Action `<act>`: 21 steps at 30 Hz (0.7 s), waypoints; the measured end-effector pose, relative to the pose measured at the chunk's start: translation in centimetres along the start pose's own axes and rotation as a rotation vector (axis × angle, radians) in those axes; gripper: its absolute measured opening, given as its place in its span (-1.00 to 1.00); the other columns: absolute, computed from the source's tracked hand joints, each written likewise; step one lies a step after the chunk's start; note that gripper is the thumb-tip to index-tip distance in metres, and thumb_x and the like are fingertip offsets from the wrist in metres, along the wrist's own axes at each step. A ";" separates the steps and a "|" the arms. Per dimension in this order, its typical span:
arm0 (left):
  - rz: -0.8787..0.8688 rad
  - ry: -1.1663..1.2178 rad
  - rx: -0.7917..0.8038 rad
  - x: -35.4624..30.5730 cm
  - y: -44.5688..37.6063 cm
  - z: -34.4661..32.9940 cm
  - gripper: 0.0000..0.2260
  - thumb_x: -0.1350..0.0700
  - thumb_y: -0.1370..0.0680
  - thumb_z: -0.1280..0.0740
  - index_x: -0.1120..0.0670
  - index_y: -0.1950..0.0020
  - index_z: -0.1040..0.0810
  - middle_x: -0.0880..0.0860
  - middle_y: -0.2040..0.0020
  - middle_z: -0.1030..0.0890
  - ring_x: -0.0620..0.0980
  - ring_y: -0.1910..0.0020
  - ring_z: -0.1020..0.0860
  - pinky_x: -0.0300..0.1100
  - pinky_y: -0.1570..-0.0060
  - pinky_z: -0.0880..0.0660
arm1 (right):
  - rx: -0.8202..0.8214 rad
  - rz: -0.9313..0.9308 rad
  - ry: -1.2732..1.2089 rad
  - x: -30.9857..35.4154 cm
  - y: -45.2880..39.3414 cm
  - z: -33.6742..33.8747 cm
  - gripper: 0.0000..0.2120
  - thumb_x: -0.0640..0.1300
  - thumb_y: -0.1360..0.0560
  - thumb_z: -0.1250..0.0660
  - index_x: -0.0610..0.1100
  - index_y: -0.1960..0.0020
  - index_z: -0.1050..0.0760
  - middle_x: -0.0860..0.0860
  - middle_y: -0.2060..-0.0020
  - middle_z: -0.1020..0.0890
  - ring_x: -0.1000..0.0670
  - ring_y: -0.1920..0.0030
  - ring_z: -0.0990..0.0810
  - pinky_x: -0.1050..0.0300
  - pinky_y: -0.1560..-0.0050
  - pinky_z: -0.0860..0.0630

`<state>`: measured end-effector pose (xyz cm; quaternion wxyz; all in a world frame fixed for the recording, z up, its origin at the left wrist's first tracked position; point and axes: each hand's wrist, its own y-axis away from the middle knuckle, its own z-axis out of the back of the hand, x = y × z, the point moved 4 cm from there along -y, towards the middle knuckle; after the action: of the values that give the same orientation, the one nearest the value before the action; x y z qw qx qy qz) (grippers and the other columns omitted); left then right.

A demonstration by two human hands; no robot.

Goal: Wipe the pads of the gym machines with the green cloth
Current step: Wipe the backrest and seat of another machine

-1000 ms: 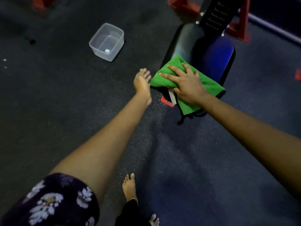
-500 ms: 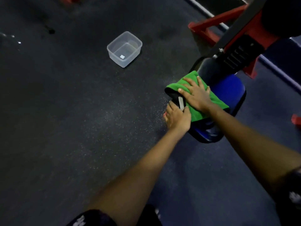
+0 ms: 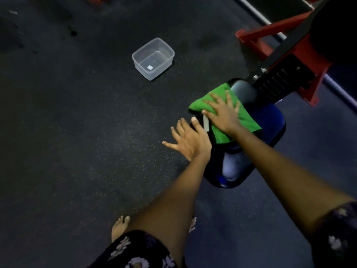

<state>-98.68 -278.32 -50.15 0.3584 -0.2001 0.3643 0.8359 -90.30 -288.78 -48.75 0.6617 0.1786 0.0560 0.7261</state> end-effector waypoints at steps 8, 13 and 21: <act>0.147 -0.238 0.104 -0.9 -0.7 -0.7 -0.48 -0.24 -0.61 0.12 -0.08 -0.52 -0.16 0.04 -0.56 -0.05 0.14 -0.53 0.07 0.40 -0.29 0.33 | 0.004 0.010 -0.051 -3.9 -4.5 2.0 -0.57 0.17 -0.56 -0.17 0.14 -0.41 -0.34 0.13 -0.49 -0.20 -0.08 -0.53 0.14 -0.33 -0.41 0.18; 0.113 -0.285 -0.099 -1.4 0.4 -0.7 -0.53 -0.14 -0.64 0.06 -0.04 -0.52 -0.18 -0.01 -0.56 -0.08 0.05 -0.54 0.05 0.34 -0.33 0.32 | 0.083 0.408 0.111 -2.6 -2.4 1.2 -0.38 0.36 -0.45 0.09 0.19 -0.42 -0.30 0.13 -0.47 -0.25 -0.08 -0.53 0.10 -0.27 -0.42 0.22; 0.076 -0.337 -0.181 -1.5 -0.2 -1.3 -0.41 -0.22 -0.55 0.24 -0.08 -0.53 -0.14 -0.05 -0.56 -0.06 0.02 -0.54 0.03 0.27 -0.34 0.36 | 0.057 0.243 0.107 -2.9 -5.3 2.2 -0.48 0.31 -0.53 -0.04 0.12 -0.39 -0.37 0.07 -0.42 -0.36 -0.11 -0.51 -0.03 -0.24 -0.43 0.19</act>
<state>-97.42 -279.83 -50.22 0.3630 -0.0749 0.2295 0.9000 -84.38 -291.36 -48.97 0.5596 0.1638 0.0896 0.8075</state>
